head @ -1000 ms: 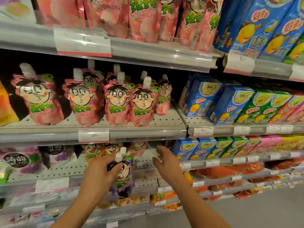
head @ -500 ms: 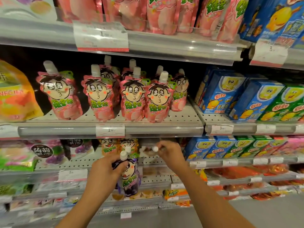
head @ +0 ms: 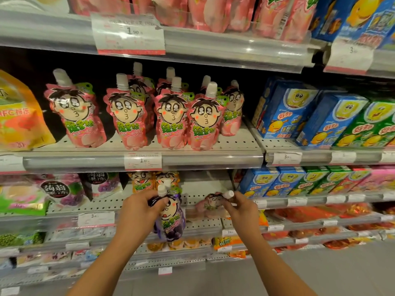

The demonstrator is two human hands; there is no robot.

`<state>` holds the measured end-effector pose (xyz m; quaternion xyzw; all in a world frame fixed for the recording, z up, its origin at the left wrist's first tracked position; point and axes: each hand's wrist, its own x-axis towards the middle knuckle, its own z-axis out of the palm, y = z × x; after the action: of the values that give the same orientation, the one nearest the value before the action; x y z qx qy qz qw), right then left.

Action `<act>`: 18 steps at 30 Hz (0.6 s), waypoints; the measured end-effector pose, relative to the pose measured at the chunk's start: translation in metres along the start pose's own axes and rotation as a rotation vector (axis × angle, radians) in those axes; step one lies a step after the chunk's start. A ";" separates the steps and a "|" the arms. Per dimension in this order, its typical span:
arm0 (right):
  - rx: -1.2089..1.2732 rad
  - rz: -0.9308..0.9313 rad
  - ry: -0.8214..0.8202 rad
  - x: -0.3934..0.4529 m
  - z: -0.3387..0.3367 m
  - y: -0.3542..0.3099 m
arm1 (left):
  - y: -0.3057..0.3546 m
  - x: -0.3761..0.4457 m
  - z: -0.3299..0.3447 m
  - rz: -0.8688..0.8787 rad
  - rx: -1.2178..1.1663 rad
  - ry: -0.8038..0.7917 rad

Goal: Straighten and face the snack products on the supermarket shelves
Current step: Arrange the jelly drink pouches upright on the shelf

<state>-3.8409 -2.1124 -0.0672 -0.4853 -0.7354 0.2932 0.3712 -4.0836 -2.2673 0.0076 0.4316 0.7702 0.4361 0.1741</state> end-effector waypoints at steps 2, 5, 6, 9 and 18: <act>-0.006 0.050 -0.008 0.009 0.002 0.000 | 0.001 0.000 -0.001 -0.011 -0.008 -0.013; -0.088 0.067 0.011 0.023 0.004 -0.001 | 0.000 -0.001 -0.002 -0.006 -0.006 -0.029; -0.117 0.056 0.012 0.027 0.003 -0.003 | 0.000 -0.003 -0.003 -0.005 0.001 -0.033; -0.153 0.063 -0.011 0.033 0.002 -0.002 | -0.003 -0.008 -0.004 -0.007 0.005 -0.022; -0.161 -0.083 -0.111 0.024 -0.003 -0.019 | -0.007 -0.015 -0.009 -0.006 -0.175 0.051</act>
<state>-3.8539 -2.0963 -0.0438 -0.4657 -0.7955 0.2441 0.3013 -4.0849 -2.2856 0.0058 0.4012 0.7345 0.5122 0.1929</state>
